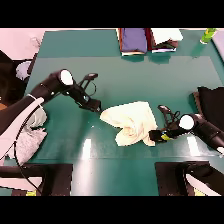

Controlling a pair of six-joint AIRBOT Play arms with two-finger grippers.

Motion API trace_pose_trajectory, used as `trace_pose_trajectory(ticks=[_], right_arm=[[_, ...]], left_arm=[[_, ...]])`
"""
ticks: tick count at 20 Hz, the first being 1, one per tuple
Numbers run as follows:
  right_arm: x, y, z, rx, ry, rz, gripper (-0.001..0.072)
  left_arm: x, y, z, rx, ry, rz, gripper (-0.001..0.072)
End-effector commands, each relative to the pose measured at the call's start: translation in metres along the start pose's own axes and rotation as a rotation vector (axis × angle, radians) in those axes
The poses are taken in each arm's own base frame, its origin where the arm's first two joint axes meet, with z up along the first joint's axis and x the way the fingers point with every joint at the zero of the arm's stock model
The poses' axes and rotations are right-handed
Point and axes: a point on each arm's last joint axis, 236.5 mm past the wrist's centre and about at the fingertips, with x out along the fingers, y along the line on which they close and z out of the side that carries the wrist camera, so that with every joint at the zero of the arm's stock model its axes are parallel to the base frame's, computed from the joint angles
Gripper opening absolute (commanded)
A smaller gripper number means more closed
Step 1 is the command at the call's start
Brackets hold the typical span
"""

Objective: Fold the shirts.

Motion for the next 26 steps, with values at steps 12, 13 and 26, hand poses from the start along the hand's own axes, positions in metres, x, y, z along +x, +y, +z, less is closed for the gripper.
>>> trace_pose_trajectory(ticks=[12,13,26], right_arm=[[-0.023,0.001,0.012,-0.030,-0.016,-0.026,0.0023],[-0.037,-0.001,0.020,-0.058,-0.034,-0.056,0.0022],[-0.453,0.066,0.101,-0.268,-0.989,-0.176,0.0022]], left_arm=[[0.027,0.005,0.007,0.075,-0.097,0.091,0.0033],[0.009,0.011,0.015,0.091,-0.122,0.149,0.0033],[-0.465,-0.146,-0.005,0.463,-1.155,0.456,0.0033]])
